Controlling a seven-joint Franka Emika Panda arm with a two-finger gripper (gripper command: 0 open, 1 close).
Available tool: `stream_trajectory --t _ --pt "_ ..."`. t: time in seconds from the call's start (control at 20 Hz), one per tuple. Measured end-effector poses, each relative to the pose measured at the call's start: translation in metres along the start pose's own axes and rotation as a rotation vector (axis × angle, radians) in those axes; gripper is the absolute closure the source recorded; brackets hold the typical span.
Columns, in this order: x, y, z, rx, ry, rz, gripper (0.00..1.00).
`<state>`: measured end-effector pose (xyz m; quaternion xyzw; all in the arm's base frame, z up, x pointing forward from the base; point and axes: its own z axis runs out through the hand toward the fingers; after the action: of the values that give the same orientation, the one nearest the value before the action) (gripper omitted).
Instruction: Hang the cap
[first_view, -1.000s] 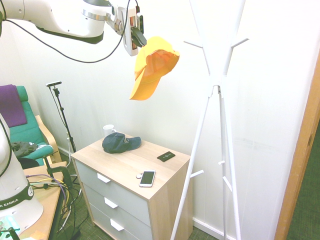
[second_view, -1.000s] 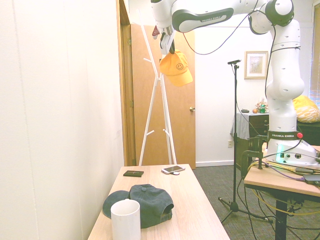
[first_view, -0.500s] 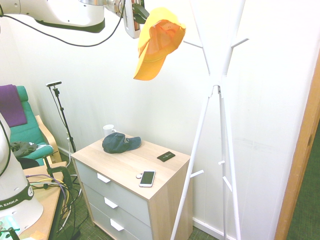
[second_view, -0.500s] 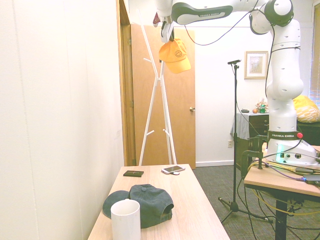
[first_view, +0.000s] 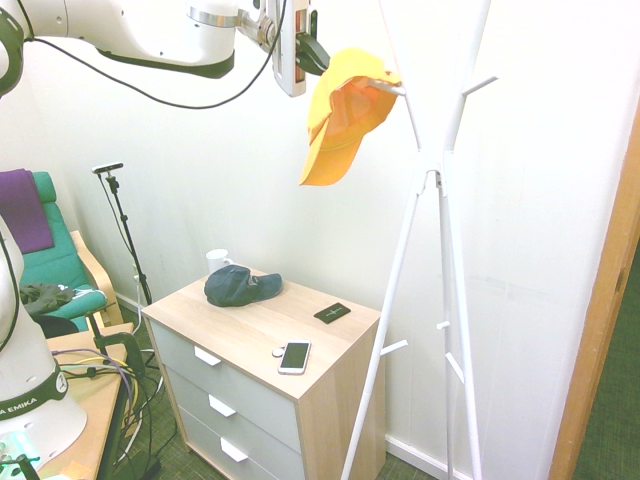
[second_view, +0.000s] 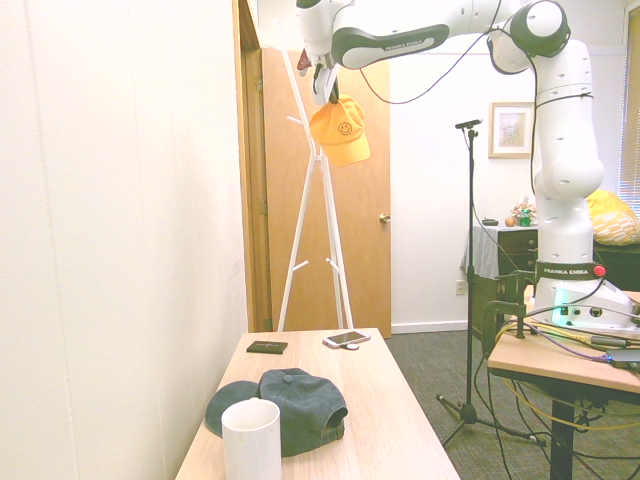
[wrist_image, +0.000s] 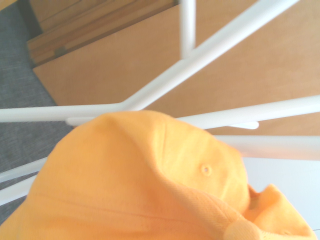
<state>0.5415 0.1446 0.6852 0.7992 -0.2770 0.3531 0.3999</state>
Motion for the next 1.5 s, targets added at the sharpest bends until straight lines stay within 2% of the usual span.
stream_trajectory --t 0.55,0.6,1.5 --pt "-0.037 -0.027 0.016 0.006 -0.049 -0.01 1.0" --pt "-0.04 -0.029 0.018 0.006 -0.054 -0.006 0.0" --pt "-0.05 -0.036 0.005 0.034 -0.064 0.017 0.0"
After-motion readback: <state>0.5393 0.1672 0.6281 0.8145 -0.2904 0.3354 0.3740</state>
